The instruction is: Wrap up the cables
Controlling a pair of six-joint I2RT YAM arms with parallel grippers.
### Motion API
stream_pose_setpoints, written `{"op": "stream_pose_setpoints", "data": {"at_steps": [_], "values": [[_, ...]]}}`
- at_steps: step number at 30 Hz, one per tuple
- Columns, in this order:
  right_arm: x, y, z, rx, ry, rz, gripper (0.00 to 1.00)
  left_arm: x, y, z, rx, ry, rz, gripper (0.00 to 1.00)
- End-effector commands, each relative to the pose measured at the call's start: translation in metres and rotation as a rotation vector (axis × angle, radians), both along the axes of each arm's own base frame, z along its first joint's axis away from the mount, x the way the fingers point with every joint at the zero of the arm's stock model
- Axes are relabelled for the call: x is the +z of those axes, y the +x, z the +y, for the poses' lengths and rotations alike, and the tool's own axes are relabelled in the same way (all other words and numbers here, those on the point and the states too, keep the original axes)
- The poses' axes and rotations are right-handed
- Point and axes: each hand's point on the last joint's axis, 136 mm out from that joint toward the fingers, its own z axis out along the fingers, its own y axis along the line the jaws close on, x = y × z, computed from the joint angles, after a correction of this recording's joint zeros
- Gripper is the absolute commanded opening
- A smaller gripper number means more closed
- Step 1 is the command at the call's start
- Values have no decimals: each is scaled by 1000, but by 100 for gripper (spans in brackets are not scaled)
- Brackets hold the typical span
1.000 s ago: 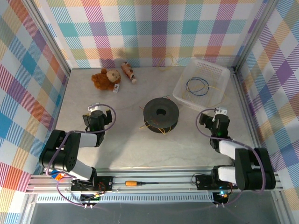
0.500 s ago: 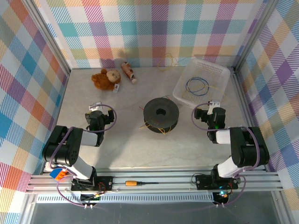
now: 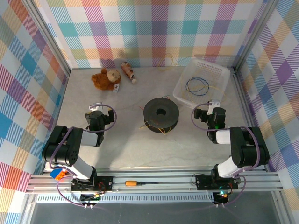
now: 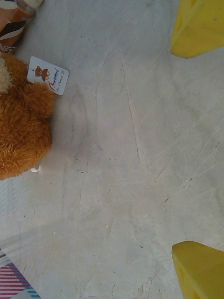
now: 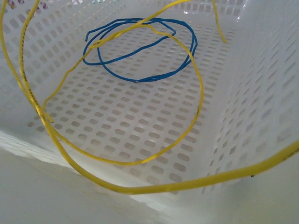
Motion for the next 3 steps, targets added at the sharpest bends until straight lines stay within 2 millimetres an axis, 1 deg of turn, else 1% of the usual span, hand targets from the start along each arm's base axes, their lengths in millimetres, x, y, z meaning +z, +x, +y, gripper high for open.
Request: {"op": "stream_pose_setpoints", "data": {"at_steps": [1, 3], "values": [[13, 9, 4, 28, -3, -47, 99, 12, 8, 2, 1, -3, -45, 100], [13, 8, 4, 28, -3, -47, 99, 11, 8, 2, 0, -5, -44, 100]]}}
